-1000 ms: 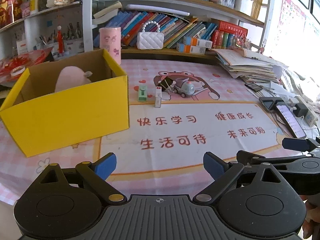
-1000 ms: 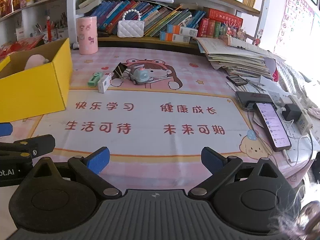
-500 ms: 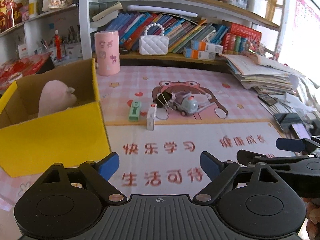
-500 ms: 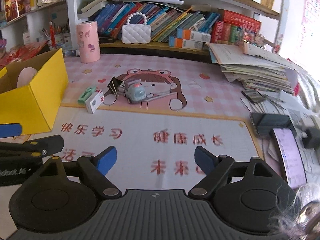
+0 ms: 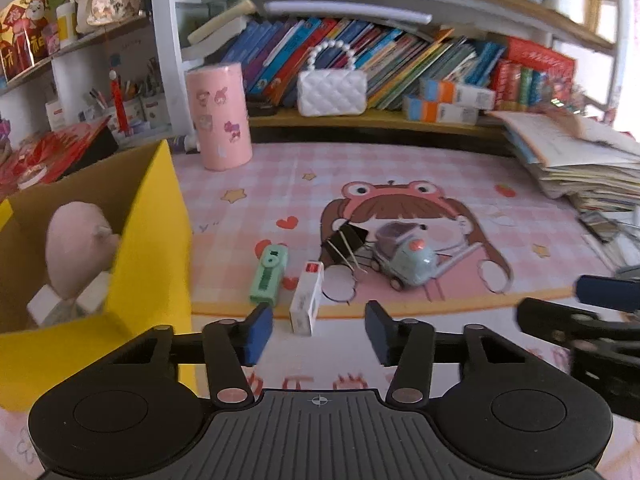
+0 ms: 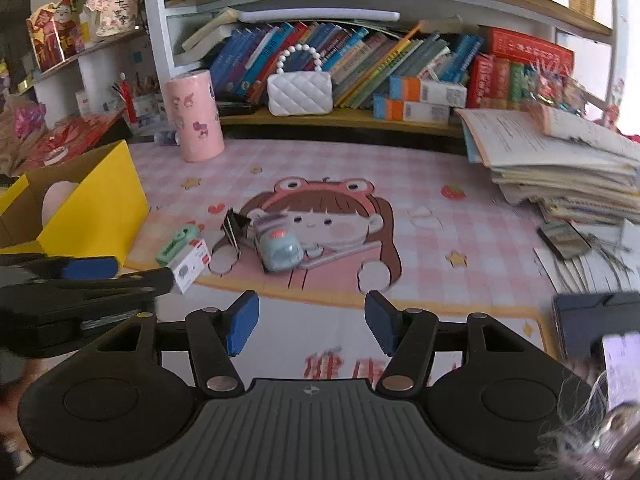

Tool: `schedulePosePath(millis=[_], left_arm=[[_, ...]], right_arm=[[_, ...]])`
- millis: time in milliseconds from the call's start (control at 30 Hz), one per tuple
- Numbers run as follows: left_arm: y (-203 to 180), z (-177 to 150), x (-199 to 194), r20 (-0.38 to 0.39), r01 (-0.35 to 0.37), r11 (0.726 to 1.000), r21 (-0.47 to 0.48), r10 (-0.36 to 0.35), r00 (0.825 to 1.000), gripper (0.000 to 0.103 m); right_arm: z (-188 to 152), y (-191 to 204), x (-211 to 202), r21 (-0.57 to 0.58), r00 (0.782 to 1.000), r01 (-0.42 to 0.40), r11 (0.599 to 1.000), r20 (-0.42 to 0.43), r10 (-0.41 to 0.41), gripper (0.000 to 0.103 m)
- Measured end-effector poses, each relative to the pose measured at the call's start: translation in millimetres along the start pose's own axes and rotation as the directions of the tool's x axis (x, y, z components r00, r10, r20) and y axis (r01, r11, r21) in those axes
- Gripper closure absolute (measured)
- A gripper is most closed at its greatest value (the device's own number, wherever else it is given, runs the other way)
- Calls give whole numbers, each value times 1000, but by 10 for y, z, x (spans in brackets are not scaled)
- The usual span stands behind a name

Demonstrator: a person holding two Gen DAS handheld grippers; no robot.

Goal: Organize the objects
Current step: 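Grasp the small white box with the left tool while the right tool grasps the blue toy car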

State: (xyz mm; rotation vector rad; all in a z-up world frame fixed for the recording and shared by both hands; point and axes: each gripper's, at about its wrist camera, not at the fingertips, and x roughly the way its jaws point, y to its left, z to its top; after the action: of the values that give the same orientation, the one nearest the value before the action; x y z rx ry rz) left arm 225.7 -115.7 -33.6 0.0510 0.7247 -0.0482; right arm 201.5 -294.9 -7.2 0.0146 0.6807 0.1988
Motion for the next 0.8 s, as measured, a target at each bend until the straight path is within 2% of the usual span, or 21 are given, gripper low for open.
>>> schedulePosePath(millis=[167, 333, 367, 500, 600, 633, 667, 800], left_arm=[[-39, 107, 389, -37, -49, 999, -7, 49, 998, 61], [-68, 138, 642, -82, -68, 998, 2, 68, 994, 63], [-66, 140, 684, -90, -70, 998, 1, 70, 994, 68], [-45, 150, 828, -121, -77, 997, -17, 74, 990, 72], [-18, 142, 875, -113, -78, 996, -44, 73, 991, 74], [-18, 139, 876, -109, -74, 996, -48, 68, 992, 78], [-19, 136, 871, -107, -62, 997, -49, 56, 993, 90], [23, 120, 711, -95, -23, 997, -72, 16, 995, 90]], right_arm=[[77, -113, 107, -12, 1000, -31, 999, -3, 31, 45], [79, -208, 169, -15, 999, -50, 999, -17, 50, 45], [76, -224, 176, -17, 998, -53, 998, -19, 52, 45], [66, -274, 224, -18, 997, -62, 998, -36, 62, 45], [77, -287, 287, -31, 996, -74, 997, -45, 72, 45], [85, -287, 315, -38, 996, -79, 996, -46, 77, 45], [98, -284, 350, -45, 996, -82, 996, -47, 80, 45], [167, -237, 521, -78, 993, -110, 991, -55, 106, 45]])
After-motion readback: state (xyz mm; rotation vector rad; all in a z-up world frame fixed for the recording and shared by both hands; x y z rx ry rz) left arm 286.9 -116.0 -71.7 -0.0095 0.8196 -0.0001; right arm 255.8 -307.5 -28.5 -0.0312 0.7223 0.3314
